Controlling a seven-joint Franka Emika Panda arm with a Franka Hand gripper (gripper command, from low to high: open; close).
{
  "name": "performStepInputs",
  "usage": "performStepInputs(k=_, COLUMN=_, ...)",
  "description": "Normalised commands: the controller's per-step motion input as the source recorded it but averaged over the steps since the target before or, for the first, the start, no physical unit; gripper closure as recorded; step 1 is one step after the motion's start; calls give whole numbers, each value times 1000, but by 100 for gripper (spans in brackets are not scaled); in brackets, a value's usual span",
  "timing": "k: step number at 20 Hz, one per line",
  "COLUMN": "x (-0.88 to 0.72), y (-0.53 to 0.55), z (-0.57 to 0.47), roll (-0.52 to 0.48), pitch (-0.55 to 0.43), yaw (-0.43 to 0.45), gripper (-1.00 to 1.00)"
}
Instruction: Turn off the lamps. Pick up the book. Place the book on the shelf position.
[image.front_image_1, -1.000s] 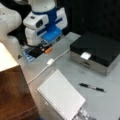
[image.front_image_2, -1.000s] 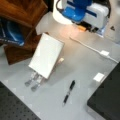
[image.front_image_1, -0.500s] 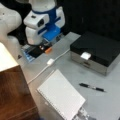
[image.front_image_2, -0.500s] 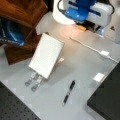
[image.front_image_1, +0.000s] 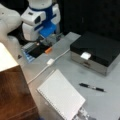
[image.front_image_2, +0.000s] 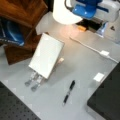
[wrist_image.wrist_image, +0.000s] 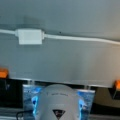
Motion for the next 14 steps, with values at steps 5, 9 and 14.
performStepInputs(k=5, x=-505, y=299, z=-246, roll=90, pitch=-152, yaw=-67, gripper=-100)
performStepInputs(k=9, x=-405, y=229, z=-213, roll=80, pitch=-176, yaw=-83, gripper=-100)
performStepInputs(k=14, x=-356, y=273, z=-284, roll=26, pitch=-192, yaw=-136, gripper=-100)
